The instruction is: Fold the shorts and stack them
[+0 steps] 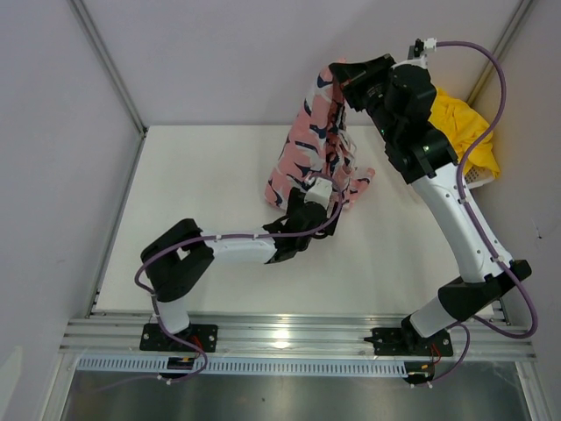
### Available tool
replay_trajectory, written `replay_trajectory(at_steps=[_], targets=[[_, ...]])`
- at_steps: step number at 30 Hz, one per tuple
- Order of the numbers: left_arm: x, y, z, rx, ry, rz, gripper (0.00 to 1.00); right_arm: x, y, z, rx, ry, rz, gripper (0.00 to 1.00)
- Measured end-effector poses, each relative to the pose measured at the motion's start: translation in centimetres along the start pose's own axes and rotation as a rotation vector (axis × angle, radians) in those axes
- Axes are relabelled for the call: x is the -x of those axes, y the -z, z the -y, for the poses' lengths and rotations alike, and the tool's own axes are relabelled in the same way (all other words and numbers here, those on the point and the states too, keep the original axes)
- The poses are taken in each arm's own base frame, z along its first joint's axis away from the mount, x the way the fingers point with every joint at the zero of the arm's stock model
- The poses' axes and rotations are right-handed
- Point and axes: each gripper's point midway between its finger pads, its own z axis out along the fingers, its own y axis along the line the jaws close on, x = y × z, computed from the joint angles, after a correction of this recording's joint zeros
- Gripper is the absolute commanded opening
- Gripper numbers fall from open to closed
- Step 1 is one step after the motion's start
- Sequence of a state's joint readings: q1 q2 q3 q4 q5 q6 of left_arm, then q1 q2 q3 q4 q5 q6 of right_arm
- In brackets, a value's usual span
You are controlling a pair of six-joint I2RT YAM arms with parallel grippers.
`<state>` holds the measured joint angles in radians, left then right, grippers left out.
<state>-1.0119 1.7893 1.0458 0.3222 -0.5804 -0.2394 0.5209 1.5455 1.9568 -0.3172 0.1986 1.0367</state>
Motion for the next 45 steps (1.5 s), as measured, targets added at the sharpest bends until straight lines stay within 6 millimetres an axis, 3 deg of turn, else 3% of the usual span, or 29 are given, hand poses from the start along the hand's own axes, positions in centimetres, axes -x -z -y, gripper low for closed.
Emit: replay_trajectory(at_steps=[4,6,10,11,13,14,16,19,22,25,32,35,40,45], targets=[[0.6,-2.0,-0.6,0.051,0.021,-0.004,0.82,-0.2,0.0,0.3,-0.007,-0.009,-0.004,0.0],[0.6,-2.9,-1.8,0.09,0.028,-0.011,0.69,-0.2,0.0,0.3,-0.007,-0.013,-0.004,0.0],[-0.2,-3.8,-4.3,0.151,0.027,-0.039,0.54,0.0,0.2,0.1,-0.003,-0.019,-0.002,0.0],[-0.3,-3.9,-4.7,0.161,0.023,-0.043,0.4,0.0,0.2,0.0,-0.002,-0.021,-0.001,0.0],[-0.4,-4.0,-5.3,0.172,0.023,-0.041,0.25,0.1,0.3,-0.1,0.0,-0.022,0.001,0.0],[-0.8,-3.9,-5.4,0.17,0.014,-0.044,0.12,0.2,0.4,-0.1,0.001,-0.024,0.003,0.0],[-1.9,-3.7,-5.5,0.162,-0.007,-0.06,0.0,0.5,0.4,-0.1,0.0,-0.026,0.009,0.0],[-3.4,-2.7,-5.9,0.141,-0.033,-0.088,0.0,0.9,0.4,0.2,-0.008,-0.027,0.013,0.0],[-3.4,-1.1,-6.4,0.116,-0.047,-0.094,0.0,1.7,0.2,0.9,-0.02,-0.035,0.024,0.0],[-1.6,1.4,-7.1,0.086,-0.031,-0.067,0.0,2.7,0.1,1.1,-0.02,-0.041,0.042,0.0],[5.9,5.1,-10.1,0.037,0.086,0.085,0.0,3.4,1.0,1.0,-0.012,-0.056,0.056,0.0],[6.6,5.9,-10.8,0.017,0.093,0.084,0.0,3.6,1.3,0.7,-0.004,-0.062,0.057,0.0],[6.9,7.6,-10.4,-0.053,0.067,0.046,0.0,3.7,1.7,0.5,0.001,-0.066,0.057,0.0],[8.5,11.5,-10.1,-0.142,0.072,0.057,0.0,4.1,3.0,-0.3,0.016,-0.067,0.054,0.0]])
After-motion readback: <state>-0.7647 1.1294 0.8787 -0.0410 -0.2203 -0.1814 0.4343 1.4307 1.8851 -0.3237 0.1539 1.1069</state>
